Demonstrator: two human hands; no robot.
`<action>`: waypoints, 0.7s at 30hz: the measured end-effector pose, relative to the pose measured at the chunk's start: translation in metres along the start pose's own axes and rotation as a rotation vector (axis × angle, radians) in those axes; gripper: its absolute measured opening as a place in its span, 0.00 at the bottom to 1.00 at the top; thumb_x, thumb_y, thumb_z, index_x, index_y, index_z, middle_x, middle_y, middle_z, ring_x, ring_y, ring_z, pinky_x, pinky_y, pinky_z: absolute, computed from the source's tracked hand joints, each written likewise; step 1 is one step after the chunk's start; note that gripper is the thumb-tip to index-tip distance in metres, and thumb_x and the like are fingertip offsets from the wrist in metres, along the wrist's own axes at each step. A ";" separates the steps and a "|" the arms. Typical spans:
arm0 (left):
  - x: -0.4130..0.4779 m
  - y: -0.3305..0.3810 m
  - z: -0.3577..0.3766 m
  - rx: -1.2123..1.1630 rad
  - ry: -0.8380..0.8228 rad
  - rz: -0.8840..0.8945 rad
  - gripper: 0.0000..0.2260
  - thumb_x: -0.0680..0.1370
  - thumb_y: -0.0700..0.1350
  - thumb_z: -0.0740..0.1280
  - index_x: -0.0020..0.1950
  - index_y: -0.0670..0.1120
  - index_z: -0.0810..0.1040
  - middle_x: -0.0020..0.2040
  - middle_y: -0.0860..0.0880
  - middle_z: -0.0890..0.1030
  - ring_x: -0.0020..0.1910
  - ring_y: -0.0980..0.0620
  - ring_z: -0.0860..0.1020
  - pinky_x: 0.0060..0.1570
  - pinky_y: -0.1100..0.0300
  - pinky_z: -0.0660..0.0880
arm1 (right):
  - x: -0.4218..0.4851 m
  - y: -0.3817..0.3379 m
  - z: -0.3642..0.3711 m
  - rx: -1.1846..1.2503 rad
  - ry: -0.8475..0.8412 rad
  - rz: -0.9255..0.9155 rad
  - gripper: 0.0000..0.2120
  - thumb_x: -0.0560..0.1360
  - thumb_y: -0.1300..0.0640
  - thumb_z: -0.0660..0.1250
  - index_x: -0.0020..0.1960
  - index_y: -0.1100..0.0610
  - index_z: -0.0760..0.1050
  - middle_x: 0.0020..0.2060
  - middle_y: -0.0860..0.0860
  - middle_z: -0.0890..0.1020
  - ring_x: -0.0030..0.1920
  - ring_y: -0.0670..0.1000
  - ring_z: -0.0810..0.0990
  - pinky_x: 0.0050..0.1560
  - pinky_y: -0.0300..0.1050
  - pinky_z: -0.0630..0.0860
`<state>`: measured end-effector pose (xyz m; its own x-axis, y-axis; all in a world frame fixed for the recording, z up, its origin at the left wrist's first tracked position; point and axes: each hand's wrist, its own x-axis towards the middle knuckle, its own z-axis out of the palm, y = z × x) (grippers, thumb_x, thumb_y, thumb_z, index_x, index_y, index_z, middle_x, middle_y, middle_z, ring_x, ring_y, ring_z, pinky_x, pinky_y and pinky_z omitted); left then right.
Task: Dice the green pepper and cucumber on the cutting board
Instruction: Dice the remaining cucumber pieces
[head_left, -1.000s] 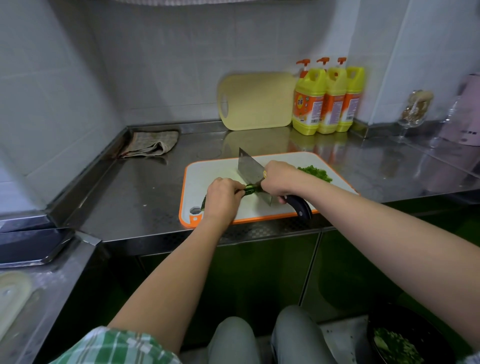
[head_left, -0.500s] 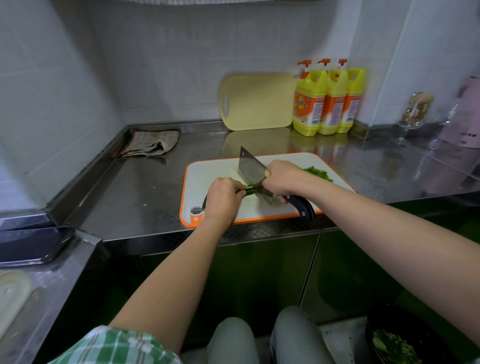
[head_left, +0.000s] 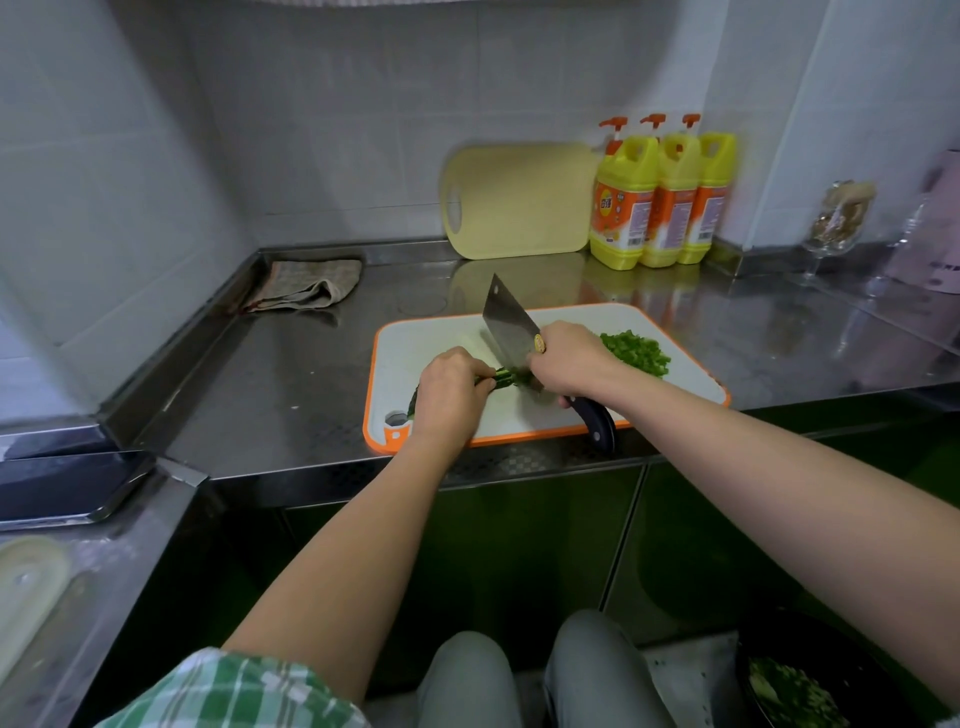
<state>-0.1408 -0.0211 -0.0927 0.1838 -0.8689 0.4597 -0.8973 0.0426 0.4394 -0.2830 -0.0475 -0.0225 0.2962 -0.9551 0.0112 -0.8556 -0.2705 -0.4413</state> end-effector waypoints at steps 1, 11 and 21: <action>0.000 0.000 0.000 0.004 -0.001 -0.001 0.09 0.77 0.43 0.69 0.55 0.46 0.84 0.50 0.45 0.81 0.51 0.46 0.76 0.45 0.60 0.64 | -0.002 -0.002 -0.004 -0.019 -0.034 -0.004 0.09 0.78 0.63 0.57 0.39 0.59 0.68 0.31 0.57 0.77 0.23 0.52 0.77 0.23 0.38 0.69; 0.000 0.000 0.000 0.001 -0.003 -0.008 0.09 0.76 0.43 0.70 0.55 0.46 0.85 0.50 0.45 0.81 0.51 0.45 0.76 0.45 0.59 0.65 | -0.006 -0.019 0.002 -0.188 -0.136 0.028 0.09 0.71 0.69 0.64 0.50 0.66 0.76 0.28 0.57 0.77 0.26 0.54 0.77 0.31 0.43 0.76; -0.004 0.004 -0.004 0.030 0.031 0.029 0.09 0.77 0.42 0.67 0.54 0.44 0.84 0.48 0.44 0.83 0.49 0.45 0.78 0.47 0.56 0.69 | 0.001 -0.005 -0.006 -0.028 -0.027 -0.016 0.07 0.78 0.61 0.58 0.43 0.61 0.71 0.28 0.57 0.79 0.22 0.52 0.77 0.25 0.38 0.70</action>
<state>-0.1432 -0.0157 -0.0901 0.1691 -0.8518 0.4959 -0.9139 0.0529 0.4025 -0.2809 -0.0474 -0.0144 0.3210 -0.9471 -0.0061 -0.8619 -0.2894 -0.4164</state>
